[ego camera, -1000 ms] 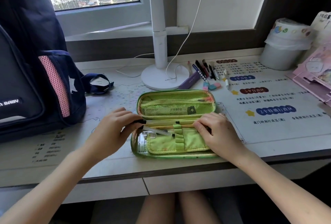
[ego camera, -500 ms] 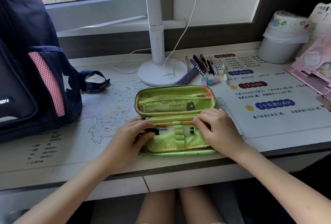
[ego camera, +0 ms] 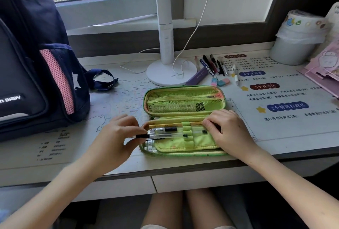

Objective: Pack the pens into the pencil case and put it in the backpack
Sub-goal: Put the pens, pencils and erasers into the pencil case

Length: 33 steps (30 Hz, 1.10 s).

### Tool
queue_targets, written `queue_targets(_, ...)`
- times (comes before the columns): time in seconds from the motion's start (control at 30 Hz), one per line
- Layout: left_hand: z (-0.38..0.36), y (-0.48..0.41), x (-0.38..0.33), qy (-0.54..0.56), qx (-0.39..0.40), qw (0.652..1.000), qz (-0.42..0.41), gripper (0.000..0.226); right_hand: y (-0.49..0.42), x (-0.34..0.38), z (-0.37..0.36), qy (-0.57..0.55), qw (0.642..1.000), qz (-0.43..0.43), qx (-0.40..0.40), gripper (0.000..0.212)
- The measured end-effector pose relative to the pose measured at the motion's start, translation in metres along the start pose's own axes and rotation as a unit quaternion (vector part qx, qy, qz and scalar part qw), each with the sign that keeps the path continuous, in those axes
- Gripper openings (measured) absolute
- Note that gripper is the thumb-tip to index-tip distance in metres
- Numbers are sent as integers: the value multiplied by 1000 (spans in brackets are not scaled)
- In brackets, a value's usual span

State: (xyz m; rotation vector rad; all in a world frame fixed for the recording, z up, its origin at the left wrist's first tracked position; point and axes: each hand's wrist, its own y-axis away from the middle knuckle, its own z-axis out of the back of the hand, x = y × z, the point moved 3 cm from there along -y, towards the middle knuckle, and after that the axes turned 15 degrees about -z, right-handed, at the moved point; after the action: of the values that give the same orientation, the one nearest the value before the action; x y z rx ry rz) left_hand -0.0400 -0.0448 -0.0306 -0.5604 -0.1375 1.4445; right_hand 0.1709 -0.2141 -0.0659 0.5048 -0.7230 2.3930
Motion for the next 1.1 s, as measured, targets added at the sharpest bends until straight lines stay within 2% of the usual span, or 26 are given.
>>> queue_targets(0.1,5,-4,0,-30,38,999,-19,15,-1,0,0,-1,1000,-3,5,36)
queue_targets(0.27,13,-8,3,-58,52,996,-42,15,1,0,1,5,1000,-3,3,32)
queue_targets(0.5,-12,-24,-15,-45,67,994,-70,11,1,1,0,20,1000,1,-1,25)
queue_targets(0.6,-27,-31,-16,-21,69,996,-44,22,1,1,1,18,1000,-3,3,25)
queue_targets(0.67,-29,-32,-11,20,56,998,1,28,1,2,2,16,1000,-1,12,25)
queue_targets(0.77,-22,-34,-5,82,22,996,36,20,2,1,9,-40,999,-20,27,22)
queue_targets(0.87,-10,-53,5,117,-62,989,73,4,-25,-16,37,-105,989,-94,-41,18)
queue_targets(0.9,-8,-58,7,79,-51,993,76,12,-36,-24,45,-96,987,-115,-63,17)
queue_targets(0.97,-11,-66,6,-5,58,996,64,24,-60,-41,53,-42,986,-141,-77,13)
queue_targets(1.03,-18,-63,5,-48,187,980,51,21,-81,-56,50,17,986,-157,-56,13)
queue_targets(1.1,-24,-61,4,-49,268,961,44,22,-99,-69,41,72,983,-166,-23,18)
